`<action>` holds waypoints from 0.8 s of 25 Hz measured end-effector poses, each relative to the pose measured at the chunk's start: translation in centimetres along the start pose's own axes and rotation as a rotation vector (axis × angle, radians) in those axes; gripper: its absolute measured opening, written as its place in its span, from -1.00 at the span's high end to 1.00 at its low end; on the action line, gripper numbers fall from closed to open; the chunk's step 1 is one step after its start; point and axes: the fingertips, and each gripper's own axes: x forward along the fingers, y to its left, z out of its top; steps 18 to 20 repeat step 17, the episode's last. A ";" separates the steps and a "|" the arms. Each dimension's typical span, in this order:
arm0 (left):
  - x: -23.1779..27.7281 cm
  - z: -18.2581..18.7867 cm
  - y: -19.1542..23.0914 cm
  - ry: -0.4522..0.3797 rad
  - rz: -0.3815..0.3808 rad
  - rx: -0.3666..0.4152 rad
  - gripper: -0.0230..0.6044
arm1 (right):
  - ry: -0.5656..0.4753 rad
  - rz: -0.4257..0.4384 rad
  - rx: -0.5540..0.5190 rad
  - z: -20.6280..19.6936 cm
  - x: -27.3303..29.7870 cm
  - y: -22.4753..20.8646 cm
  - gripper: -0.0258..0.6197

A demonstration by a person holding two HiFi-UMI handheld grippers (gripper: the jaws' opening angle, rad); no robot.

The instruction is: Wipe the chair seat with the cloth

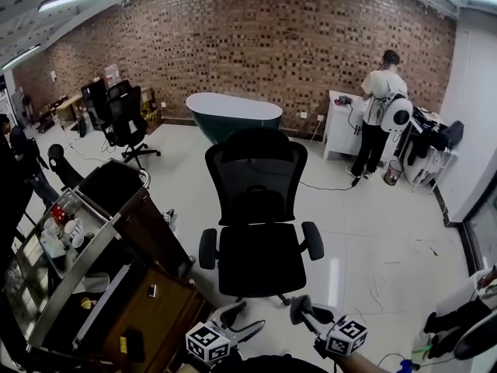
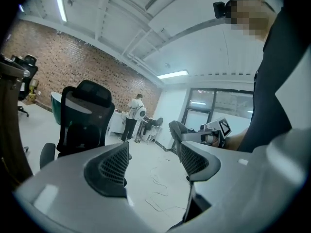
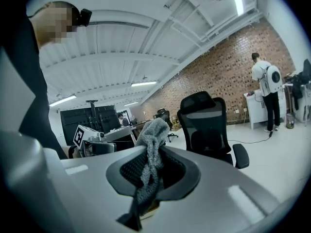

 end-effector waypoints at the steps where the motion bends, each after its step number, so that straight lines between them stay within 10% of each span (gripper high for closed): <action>1: 0.1 0.1 -0.3 -0.001 0.005 0.003 -0.22 | -0.002 0.001 0.002 0.3 -0.3 -0.3 0.78; 20: -0.4 1.5 -0.8 -0.019 0.052 0.048 -0.22 | -0.062 0.051 -0.025 2.2 -0.5 -0.5 0.78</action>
